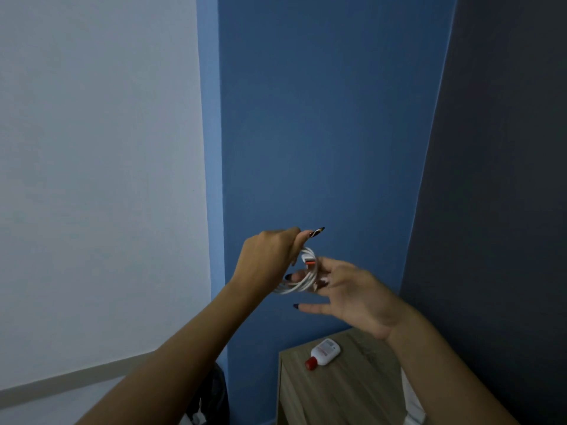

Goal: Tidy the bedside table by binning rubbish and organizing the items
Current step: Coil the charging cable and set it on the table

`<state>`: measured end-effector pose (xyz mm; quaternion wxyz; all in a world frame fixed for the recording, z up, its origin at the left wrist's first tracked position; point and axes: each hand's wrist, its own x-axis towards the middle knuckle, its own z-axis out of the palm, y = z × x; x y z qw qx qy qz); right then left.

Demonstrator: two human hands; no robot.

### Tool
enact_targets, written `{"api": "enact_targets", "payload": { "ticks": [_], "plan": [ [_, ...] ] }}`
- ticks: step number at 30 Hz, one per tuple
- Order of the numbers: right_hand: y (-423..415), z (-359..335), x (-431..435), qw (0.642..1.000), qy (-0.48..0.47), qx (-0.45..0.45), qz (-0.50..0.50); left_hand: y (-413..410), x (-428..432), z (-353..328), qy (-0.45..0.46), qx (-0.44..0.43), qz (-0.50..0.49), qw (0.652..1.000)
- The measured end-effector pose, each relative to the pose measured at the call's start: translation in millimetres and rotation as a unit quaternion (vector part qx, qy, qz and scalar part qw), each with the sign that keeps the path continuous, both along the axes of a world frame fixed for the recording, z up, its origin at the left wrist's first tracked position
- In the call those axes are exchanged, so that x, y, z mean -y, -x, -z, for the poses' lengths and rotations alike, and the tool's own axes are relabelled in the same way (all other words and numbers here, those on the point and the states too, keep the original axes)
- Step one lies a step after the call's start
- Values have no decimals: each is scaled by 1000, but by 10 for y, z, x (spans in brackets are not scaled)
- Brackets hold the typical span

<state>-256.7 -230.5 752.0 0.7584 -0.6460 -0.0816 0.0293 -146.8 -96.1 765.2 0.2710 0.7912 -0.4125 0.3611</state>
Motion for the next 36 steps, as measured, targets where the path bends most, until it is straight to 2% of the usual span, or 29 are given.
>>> {"api": "enact_targets", "payload": {
  "ticks": [2, 5, 8, 10, 11, 14, 15, 20, 26, 31, 36],
  "plan": [
    [-28, 21, -94, 991, 95, 17, 93, -3, 31, 7, 7, -19, 9, 1000],
    [-69, 5, -172, 929, 235, 104, 266, -33, 80, -2, 41, -97, 66, 992],
    [-59, 17, -186, 867, 297, 189, 352, -38, 91, -2, 74, -129, 101, 984],
    [-58, 44, -204, 850, 301, 208, 380, -5, 104, 4, 81, -126, 106, 983],
    [-57, 46, -206, 857, 270, 204, 388, 7, 116, 10, 86, -127, 106, 982],
    [-55, -5, -159, 912, 81, 153, 372, 19, 150, 37, 107, -171, 124, 972],
    [-53, -13, -136, 920, 52, 135, 364, 18, 165, 58, 113, -193, 132, 966],
    [-128, 85, -40, 917, 7, 91, 388, 50, 245, 166, 110, -321, 185, 922],
    [-283, 245, 287, 896, -20, 70, 439, -156, 332, 405, 24, -394, 273, 877],
    [-502, 291, 483, 906, -45, 15, 420, -377, 514, 395, 1, -421, 283, 862],
    [-414, 230, 601, 913, -31, 10, 406, -384, 591, 315, -14, -426, 280, 860]
  ]
}}
